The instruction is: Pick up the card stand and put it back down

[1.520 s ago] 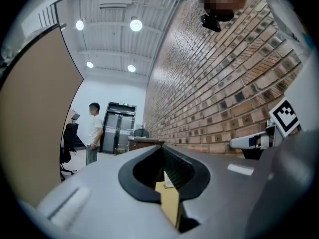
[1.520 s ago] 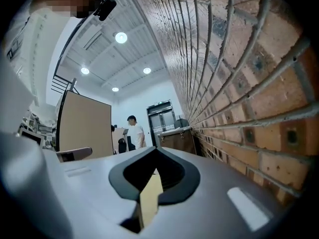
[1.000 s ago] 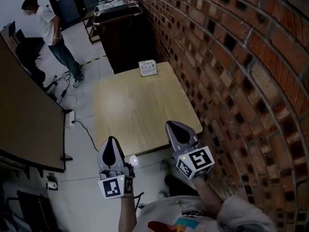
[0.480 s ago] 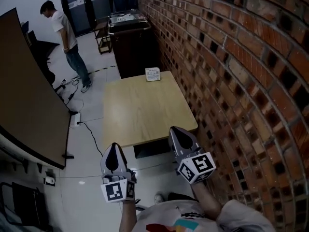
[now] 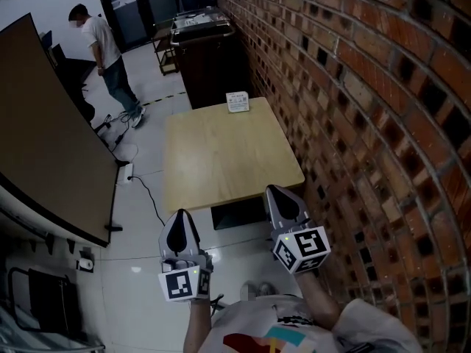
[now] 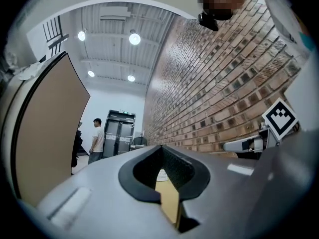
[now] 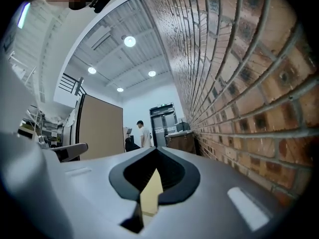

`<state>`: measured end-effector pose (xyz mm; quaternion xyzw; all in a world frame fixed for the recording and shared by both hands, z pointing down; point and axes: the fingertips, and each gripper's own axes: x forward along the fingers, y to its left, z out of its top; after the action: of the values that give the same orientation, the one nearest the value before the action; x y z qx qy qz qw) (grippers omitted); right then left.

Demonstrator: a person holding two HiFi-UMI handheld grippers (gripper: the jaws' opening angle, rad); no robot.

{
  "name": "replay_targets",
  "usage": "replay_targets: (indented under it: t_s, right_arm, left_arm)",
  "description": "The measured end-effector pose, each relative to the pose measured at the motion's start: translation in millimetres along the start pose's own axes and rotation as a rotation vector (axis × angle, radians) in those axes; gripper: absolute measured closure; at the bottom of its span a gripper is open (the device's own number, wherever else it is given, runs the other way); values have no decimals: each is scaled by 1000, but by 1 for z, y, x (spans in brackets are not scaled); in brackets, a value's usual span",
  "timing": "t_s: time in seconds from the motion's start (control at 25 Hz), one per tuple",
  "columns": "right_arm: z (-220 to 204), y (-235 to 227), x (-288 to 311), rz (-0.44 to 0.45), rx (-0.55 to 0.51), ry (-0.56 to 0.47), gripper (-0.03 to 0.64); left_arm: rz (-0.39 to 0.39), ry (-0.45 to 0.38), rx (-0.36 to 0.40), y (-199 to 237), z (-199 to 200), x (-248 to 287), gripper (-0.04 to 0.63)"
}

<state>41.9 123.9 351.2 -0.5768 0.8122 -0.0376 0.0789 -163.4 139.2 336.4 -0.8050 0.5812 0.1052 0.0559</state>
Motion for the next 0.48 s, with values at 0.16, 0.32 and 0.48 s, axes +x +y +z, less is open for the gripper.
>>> replay_targets:
  t_s: [0.16, 0.32, 0.48]
  right_arm:
    - [-4, 4, -7, 9, 7, 9, 617]
    - [-2, 7, -10, 24, 3, 6, 617]
    - [-4, 7, -11, 26, 10, 9, 617]
  left_arm:
    - [12, 6, 4, 1, 0, -4, 591]
    - [32, 1, 0, 3, 1, -7, 591]
    - [23, 10, -5, 1, -3, -11, 591]
